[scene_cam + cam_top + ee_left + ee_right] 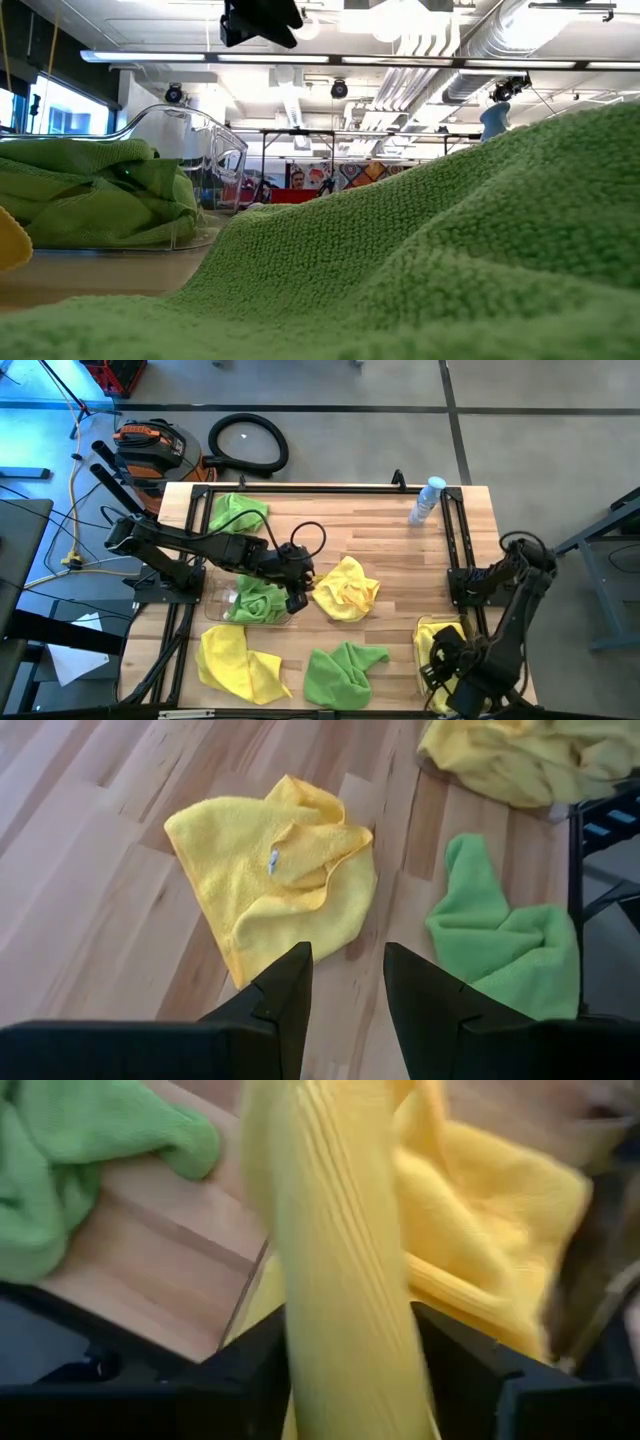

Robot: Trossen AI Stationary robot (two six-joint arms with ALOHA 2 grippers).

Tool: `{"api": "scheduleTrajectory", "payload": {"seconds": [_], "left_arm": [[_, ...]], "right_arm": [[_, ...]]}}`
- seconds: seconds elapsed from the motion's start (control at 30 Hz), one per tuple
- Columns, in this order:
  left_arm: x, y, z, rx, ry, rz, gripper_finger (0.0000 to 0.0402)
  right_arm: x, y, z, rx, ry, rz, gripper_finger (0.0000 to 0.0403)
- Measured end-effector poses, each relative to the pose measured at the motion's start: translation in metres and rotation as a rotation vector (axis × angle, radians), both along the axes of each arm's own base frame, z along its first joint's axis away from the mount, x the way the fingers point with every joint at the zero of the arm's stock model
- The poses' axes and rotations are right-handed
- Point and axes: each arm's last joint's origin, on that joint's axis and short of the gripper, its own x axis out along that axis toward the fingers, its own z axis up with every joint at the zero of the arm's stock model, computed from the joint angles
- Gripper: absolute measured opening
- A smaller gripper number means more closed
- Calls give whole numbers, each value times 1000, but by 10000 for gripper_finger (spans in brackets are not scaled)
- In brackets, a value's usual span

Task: Sort microfiber towel by color & place in baskets
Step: Put the yellow towel into the right transparent bin

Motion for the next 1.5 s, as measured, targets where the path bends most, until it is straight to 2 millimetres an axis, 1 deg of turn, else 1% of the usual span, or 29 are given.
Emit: {"api": "scheduleTrajectory", "payload": {"seconds": [0.1,0.2,0.3,0.37,0.47,0.6,0.63,0.67,0.8,0.9,0.97,1.03,1.13,1.23,1.37,1.5], "left_arm": [[1,0,1,-2,-13,-1,113],[1,0,1,-1,-12,-1,113],[1,0,1,-1,-12,-1,113],[1,0,1,-1,-13,-1,113],[1,0,1,-1,-13,0,113],[1,0,1,-2,-13,1,113],[1,0,1,-2,-13,1,113],[1,0,1,-2,-13,1,113],[1,0,1,-8,-14,8,113],[1,0,1,-19,-14,20,113],[1,0,1,-19,-14,20,113],[1,0,1,-20,-14,21,113],[1,0,1,-20,-14,21,113],[1,0,1,-26,-14,27,113],[1,0,1,-25,-14,26,113],[1,0,1,-25,-14,26,113]], "right_arm": [[-1,-2,24,-12,8,28,210],[-2,-3,42,-2,2,36,220],[-1,-3,50,22,-12,43,215],[-1,-1,48,27,-15,44,196],[0,0,34,21,-1,30,138],[-1,2,2,30,53,14,31],[-2,1,-7,27,62,8,16],[-2,1,-16,24,68,3,11],[-5,-3,-52,38,97,-13,35],[-7,-7,-75,62,103,-13,36],[-9,-9,-86,66,101,-13,29],[-10,-11,-91,66,101,-14,24],[-10,-12,-90,64,105,-13,20],[-9,-9,-81,66,123,2,19],[-5,-1,-57,88,126,21,19],[-2,6,-28,118,111,36,19]]}}
